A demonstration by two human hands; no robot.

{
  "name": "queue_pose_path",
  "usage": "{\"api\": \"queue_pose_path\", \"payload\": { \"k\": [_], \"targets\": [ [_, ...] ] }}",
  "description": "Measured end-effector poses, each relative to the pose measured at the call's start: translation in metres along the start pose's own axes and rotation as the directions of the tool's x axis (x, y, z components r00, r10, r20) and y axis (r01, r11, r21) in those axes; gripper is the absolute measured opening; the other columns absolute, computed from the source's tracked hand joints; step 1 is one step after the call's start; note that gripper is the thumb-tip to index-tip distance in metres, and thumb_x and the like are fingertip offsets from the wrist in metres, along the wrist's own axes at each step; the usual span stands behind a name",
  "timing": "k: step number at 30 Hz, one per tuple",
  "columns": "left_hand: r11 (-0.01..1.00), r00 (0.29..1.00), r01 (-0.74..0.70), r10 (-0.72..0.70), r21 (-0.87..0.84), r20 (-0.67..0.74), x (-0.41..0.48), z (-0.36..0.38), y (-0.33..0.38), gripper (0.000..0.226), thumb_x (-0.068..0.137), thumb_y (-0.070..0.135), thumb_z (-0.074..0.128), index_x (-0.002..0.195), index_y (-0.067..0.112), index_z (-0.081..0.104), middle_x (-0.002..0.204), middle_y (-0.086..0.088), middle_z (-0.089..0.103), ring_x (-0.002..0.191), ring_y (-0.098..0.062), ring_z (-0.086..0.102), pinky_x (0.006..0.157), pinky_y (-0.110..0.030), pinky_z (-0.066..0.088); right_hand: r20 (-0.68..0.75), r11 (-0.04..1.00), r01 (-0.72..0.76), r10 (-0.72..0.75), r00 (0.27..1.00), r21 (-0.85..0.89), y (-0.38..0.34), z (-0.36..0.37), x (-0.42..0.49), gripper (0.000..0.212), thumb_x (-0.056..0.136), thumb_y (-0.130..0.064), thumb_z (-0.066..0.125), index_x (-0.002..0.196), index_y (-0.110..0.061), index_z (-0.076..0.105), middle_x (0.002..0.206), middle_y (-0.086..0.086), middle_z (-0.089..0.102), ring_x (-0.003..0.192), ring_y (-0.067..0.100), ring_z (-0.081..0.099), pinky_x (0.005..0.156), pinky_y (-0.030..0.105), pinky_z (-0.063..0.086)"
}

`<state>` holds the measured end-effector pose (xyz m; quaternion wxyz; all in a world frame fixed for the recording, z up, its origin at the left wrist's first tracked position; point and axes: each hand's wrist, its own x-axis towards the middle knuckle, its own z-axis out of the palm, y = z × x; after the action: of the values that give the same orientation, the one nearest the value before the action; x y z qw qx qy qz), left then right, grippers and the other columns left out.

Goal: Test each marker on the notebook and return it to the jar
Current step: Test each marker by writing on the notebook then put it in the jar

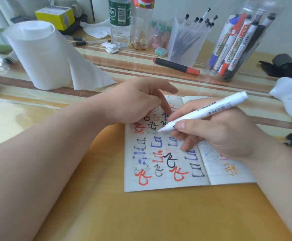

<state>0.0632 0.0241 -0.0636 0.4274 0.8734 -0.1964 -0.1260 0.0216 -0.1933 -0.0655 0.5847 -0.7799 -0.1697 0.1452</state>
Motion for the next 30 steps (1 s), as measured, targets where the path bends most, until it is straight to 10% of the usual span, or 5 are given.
{"api": "queue_pose_path", "payload": {
  "k": [10,17,30],
  "targets": [
    [0.969,0.993,-0.079,0.057,0.234,0.1,0.001,-0.003,0.003,0.037,0.089,0.033,0.074,0.115,0.053,0.057,0.085,0.051,0.059,0.078,0.015,0.06,0.065,-0.004,0.042,-0.047,0.995,0.018,-0.023,0.999,-0.1,-0.005,0.007,0.005,0.007,0.075,-0.016,0.072,0.075,-0.01,0.068,0.057,0.008,0.061,0.051,0.034,0.07,0.047,0.035,0.053],
    [0.93,0.988,-0.111,0.064,0.35,0.143,-0.001,-0.003,0.006,0.056,0.071,0.059,0.077,0.122,0.057,0.054,0.095,0.046,0.058,0.091,0.013,0.058,0.076,-0.006,0.043,0.175,0.993,-0.026,0.046,0.984,-0.111,-0.011,-0.001,-0.007,0.004,0.079,-0.014,0.074,0.08,-0.013,0.07,0.068,0.014,0.069,0.059,0.034,0.069,0.049,0.039,0.057],
    [0.894,0.988,-0.119,0.061,0.431,0.145,0.001,0.003,0.008,0.075,0.056,0.076,0.071,0.126,0.055,0.055,0.113,0.033,0.055,0.101,0.001,0.057,0.08,-0.019,0.041,0.144,0.99,-0.025,0.044,0.989,-0.136,-0.009,0.007,-0.007,0.011,0.076,-0.015,0.078,0.077,-0.008,0.07,0.067,0.014,0.07,0.054,0.021,0.068,0.046,0.031,0.055]
  ]
}}
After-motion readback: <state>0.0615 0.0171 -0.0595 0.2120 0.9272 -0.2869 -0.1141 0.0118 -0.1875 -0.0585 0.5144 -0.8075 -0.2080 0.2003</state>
